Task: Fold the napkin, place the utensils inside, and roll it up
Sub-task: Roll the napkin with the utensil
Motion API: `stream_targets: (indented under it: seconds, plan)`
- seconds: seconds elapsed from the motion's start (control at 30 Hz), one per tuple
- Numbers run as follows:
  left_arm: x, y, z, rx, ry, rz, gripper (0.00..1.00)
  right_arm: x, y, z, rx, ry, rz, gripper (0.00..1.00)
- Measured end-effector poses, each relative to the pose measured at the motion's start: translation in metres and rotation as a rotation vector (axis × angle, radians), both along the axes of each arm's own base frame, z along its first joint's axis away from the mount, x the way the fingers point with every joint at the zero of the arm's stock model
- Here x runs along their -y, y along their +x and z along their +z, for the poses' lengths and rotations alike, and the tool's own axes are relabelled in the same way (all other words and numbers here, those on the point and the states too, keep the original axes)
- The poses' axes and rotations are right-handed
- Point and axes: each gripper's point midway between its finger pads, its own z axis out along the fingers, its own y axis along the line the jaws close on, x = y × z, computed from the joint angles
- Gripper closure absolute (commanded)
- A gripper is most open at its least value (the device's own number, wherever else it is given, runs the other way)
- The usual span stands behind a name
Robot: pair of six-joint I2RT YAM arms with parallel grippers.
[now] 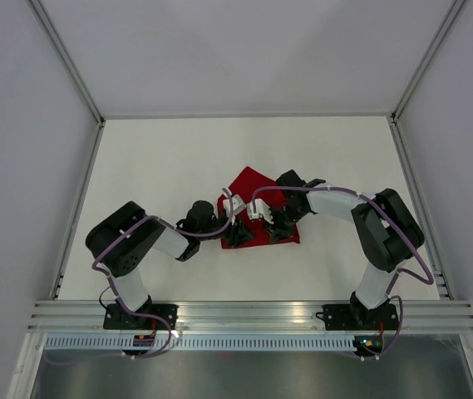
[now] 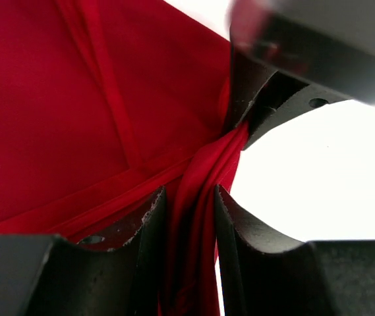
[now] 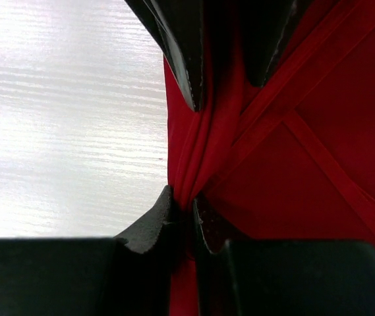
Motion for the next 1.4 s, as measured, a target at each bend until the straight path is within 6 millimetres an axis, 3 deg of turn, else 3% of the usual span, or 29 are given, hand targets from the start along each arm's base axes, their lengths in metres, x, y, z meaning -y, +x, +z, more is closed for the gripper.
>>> stream_targets:
  seconds: [0.2, 0.43, 0.57, 0.67, 0.8, 0.97, 1.2, 1.4]
  plan:
    - [-0.013, 0.011, 0.019, 0.097, -0.028, 0.109, 0.59, -0.002, 0.001, 0.0, -0.086, -0.025, -0.031, 0.86]
    - [-0.026, 0.022, 0.068, 0.241, -0.082, 0.207, 0.61, -0.005, 0.004, 0.0, -0.274, -0.065, -0.063, 0.87]
    - [-0.021, 0.019, 0.093, 0.353, -0.065, 0.194, 0.61, -0.005, 0.006, -0.001, -0.404, -0.081, -0.091, 0.87]
    - [-0.013, 0.012, 0.1, 0.428, -0.015, 0.166, 0.61, -0.005, 0.007, -0.001, -0.476, -0.087, -0.11, 0.87]
    - [-0.002, -0.005, 0.09, 0.517, 0.092, 0.111, 0.6, -0.005, 0.006, -0.001, -0.55, -0.092, -0.13, 0.87]
    - [0.013, -0.027, 0.062, 0.624, 0.264, 0.008, 0.55, -0.003, 0.003, -0.001, -0.621, -0.109, -0.145, 0.87]
    - [0.021, -0.032, 0.023, 0.715, 0.455, -0.105, 0.47, 0.004, -0.002, -0.002, -0.707, -0.126, -0.177, 0.87]
    - [0.029, -0.029, 0.004, 0.774, 0.547, -0.181, 0.45, 0.013, -0.006, -0.002, -0.772, -0.146, -0.203, 0.87]
